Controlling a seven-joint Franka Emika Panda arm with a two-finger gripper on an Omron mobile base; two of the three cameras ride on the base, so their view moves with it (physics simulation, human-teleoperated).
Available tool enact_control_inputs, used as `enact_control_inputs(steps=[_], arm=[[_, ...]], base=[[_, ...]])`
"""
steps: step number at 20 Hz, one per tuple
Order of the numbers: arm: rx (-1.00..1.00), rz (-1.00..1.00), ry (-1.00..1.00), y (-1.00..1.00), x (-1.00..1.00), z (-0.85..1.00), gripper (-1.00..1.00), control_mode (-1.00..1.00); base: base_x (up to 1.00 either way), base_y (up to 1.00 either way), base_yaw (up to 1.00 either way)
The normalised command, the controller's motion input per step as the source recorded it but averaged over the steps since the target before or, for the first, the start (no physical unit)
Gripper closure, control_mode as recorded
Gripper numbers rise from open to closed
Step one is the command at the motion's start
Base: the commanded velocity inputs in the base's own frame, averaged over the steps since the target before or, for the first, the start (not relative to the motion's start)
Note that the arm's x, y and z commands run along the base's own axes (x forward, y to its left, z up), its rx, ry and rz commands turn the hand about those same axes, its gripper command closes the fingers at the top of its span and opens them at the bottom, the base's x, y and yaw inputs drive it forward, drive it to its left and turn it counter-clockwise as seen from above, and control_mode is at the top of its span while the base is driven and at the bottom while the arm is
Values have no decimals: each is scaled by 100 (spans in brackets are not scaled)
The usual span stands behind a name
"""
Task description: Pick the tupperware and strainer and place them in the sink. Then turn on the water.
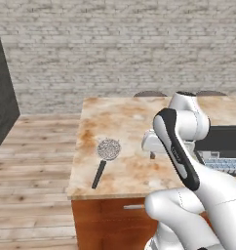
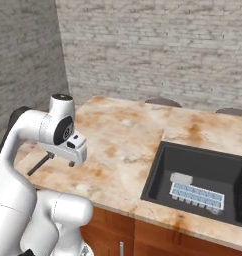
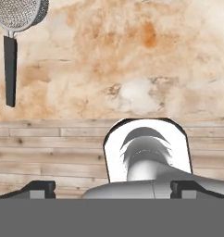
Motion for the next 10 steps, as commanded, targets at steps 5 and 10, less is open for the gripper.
enact_control_inputs(steps=[5,10], arm=[[-1,-2,0,11,5,0,-100,-100],[0,-1,0,6,2,0,-100,-100]], base=[[28,56,-4],[0,0,0]])
